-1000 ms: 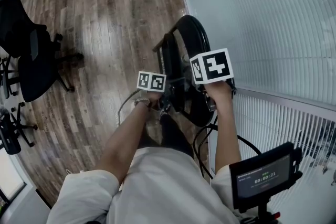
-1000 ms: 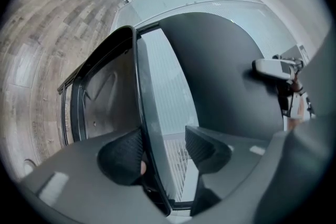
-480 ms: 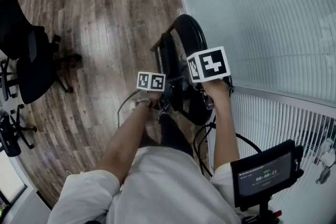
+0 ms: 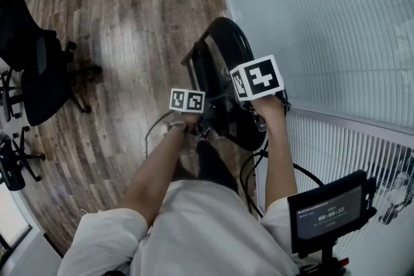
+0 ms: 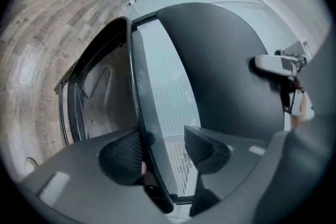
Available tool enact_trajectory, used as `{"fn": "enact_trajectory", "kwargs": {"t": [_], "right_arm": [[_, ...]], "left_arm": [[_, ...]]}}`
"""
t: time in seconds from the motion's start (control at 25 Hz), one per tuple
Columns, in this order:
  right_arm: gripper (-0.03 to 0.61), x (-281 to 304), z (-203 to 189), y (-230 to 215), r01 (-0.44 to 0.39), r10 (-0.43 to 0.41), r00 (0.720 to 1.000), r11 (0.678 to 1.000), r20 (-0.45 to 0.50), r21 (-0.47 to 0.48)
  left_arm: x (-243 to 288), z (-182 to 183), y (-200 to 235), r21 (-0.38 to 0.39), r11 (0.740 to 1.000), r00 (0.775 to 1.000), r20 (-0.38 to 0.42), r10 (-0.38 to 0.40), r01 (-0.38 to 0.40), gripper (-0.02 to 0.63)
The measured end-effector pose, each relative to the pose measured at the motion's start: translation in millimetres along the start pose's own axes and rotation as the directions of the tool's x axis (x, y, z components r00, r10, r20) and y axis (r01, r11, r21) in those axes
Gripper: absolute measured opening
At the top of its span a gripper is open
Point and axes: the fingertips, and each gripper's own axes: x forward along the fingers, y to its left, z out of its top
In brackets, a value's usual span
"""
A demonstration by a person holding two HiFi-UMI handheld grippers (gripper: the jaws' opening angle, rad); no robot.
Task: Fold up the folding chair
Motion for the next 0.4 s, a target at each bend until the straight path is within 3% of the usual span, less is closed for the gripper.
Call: {"fn": "enact_trajectory", "kwargs": {"t": [0.12, 0.4], "right_arm": [[0.054, -1, 7, 14, -0.005, 0.004, 1.0, 0.998, -0.007, -0.065], [0.055, -9, 7, 40, 0.024, -0.025, 1.0, 0.998, -0.003, -0.05]], "left_arm": [[-10, 1, 3, 0.009, 1.0, 1.0, 0.002, 0.019, -0.019, 0.203], [-30, -6, 4, 0.036, 0.999, 0.999, -0.028, 0.022, -0.021, 0.179]]}}
